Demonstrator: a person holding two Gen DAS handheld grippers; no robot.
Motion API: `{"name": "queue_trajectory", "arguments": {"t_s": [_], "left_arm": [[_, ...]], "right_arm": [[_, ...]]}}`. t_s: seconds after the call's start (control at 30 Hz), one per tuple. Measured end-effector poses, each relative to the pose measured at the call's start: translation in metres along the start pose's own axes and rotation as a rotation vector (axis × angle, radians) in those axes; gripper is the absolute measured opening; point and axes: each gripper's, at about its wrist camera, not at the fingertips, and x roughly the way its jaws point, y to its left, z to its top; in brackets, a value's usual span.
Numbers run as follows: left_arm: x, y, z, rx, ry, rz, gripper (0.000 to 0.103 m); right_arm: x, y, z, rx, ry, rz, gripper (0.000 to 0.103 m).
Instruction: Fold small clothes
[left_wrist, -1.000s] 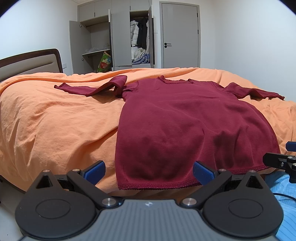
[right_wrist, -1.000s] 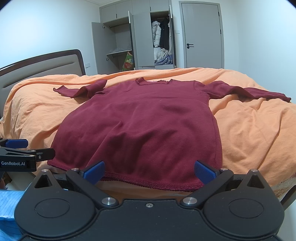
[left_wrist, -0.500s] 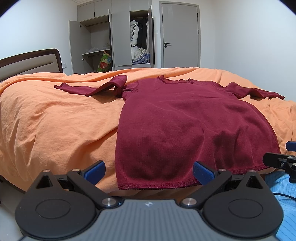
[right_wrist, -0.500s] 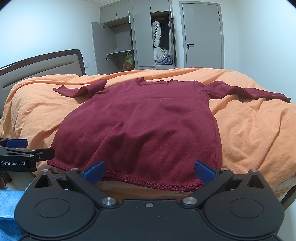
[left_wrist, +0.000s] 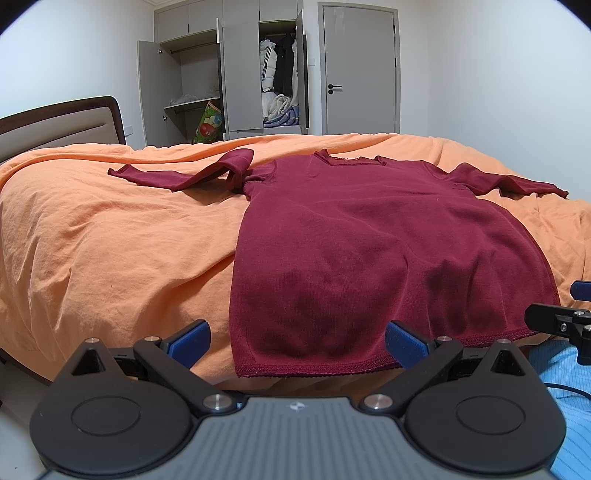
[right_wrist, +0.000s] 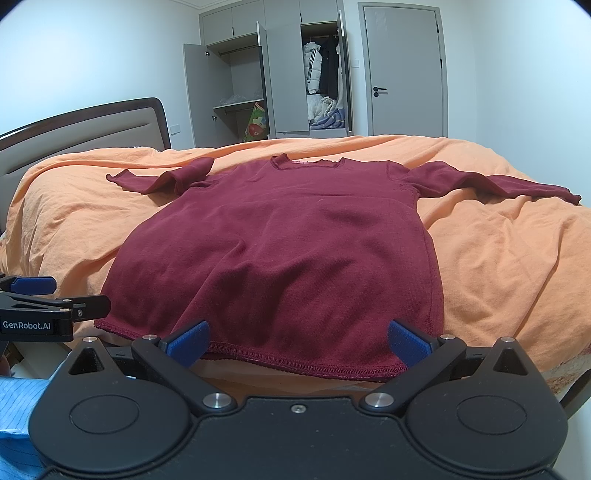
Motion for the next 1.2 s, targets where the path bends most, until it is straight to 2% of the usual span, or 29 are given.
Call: {"name": "queue_trajectory", "arguments": {"t_s": [1.2], "left_arm": [[0.0001, 0.0024, -0.0023, -0.003, 0.006, -0.002, 0.103]], "right_arm": [[-0.0001, 0.0002, 0.0, 0.001, -0.001, -0.005, 0.103]]}}
